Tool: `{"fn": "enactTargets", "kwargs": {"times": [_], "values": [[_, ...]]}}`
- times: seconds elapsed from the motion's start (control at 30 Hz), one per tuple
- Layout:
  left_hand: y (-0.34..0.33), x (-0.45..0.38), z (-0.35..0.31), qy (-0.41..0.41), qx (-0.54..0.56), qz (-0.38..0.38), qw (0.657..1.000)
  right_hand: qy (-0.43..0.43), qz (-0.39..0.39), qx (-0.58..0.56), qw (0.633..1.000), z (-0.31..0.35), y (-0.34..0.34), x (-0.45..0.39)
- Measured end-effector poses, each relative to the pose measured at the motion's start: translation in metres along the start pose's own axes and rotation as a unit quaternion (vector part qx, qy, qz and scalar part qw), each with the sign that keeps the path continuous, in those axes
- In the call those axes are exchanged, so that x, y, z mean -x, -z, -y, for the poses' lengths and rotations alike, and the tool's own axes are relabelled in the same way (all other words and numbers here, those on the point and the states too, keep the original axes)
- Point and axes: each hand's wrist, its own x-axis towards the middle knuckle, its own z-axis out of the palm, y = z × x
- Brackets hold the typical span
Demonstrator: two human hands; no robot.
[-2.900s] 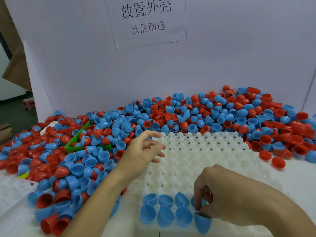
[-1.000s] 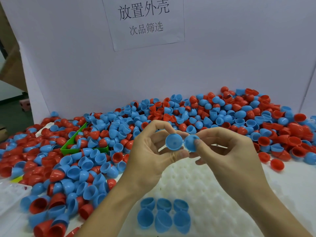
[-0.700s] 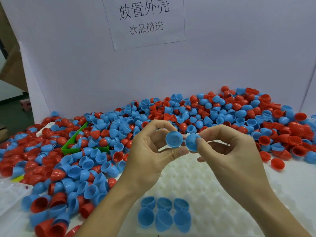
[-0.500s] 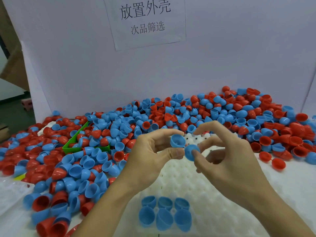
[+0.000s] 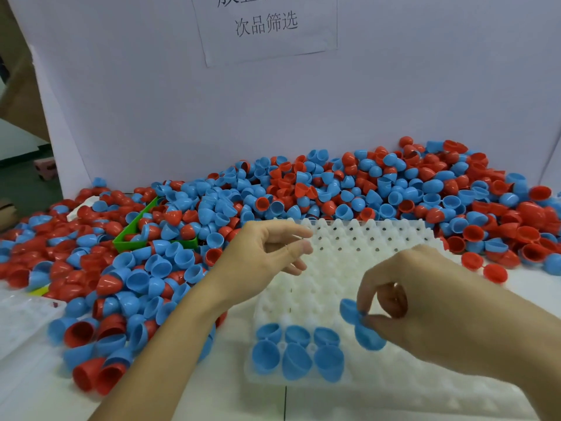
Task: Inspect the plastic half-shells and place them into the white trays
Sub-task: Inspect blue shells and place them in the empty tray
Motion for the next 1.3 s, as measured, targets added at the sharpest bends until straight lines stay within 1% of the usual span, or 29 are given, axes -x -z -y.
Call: {"fn": "enactTargets", "kwargs": {"times": [0.07,0.13,0.2,0.33,0.4,0.7,0.83,0.9,1.0,1.07,1.13,1.17,1.23,1.3], "values": [[0.002,-0.001,0.006,0.009,-0.016,0.000,1.000,-0.010,0.039,0.011,0.999,0.004,-0.001,0.000],[0.000,-0.002,0.009,0.015,-0.026,0.008,1.000,-0.028,0.051,0.015,0.998,0.008,-0.009,0.002],[-0.001,-0.002,0.010,0.016,-0.036,0.013,0.999,-0.044,0.057,0.045,0.996,0.015,-0.018,0.002],[-0.002,-0.003,0.011,0.012,-0.060,0.015,0.998,-0.107,0.080,0.094,0.987,0.025,-0.023,0.002],[-0.002,-0.002,0.011,0.011,-0.066,0.015,0.998,-0.118,0.091,0.099,0.984,0.027,-0.024,0.002],[-0.003,-0.001,0.011,0.009,-0.067,0.017,0.998,-0.126,0.109,0.044,0.985,0.020,-0.018,0.004],[-0.002,-0.002,0.014,0.009,-0.069,0.013,0.997,-0.123,0.112,-0.011,0.986,0.016,-0.009,0.003],[0.001,-0.003,0.016,0.010,-0.073,0.005,0.997,-0.119,0.075,-0.057,0.988,0.003,0.000,0.003],[0.005,-0.004,0.022,0.014,-0.090,-0.027,0.995,-0.127,-0.019,-0.133,0.983,-0.035,0.016,0.002],[0.006,-0.006,0.025,0.008,-0.114,-0.066,0.991,-0.156,-0.103,-0.143,0.972,-0.073,0.028,0.000],[0.006,-0.008,0.027,0.006,-0.129,-0.095,0.987,-0.202,-0.174,-0.141,0.953,-0.114,0.034,0.000],[0.006,-0.008,0.028,0.008,-0.133,-0.105,0.986,-0.234,-0.190,-0.135,0.944,-0.135,0.034,0.003],[0.006,-0.008,0.029,0.011,-0.137,-0.116,0.984,-0.306,-0.191,-0.132,0.923,-0.168,0.023,0.009],[0.004,-0.009,0.031,0.011,-0.138,-0.118,0.983,-0.342,-0.202,-0.118,0.910,-0.187,0.004,0.017]]}}
